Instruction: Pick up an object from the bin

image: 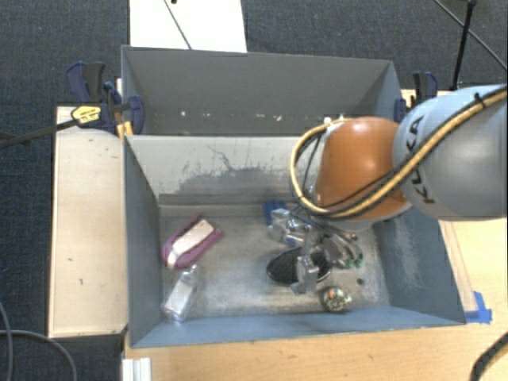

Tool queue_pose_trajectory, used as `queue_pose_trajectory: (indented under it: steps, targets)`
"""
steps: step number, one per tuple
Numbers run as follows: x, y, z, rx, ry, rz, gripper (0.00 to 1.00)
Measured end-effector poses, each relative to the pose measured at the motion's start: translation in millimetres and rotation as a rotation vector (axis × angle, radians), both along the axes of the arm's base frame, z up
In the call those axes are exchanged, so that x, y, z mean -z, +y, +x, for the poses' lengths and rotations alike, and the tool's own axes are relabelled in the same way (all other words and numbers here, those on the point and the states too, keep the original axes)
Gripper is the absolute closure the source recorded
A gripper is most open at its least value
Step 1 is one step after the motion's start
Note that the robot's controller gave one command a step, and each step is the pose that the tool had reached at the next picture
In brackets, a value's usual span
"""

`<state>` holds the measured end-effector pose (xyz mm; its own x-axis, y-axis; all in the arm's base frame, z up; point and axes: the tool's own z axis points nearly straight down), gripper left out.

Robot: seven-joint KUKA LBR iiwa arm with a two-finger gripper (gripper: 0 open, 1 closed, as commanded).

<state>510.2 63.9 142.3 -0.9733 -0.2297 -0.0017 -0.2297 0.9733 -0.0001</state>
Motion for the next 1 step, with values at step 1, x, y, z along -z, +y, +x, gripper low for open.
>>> queue_pose_trajectory:
  steps: [1]
  targets:
    - [74.1,-10.2,11.4,-0.175,0.005,0.0,0.0]
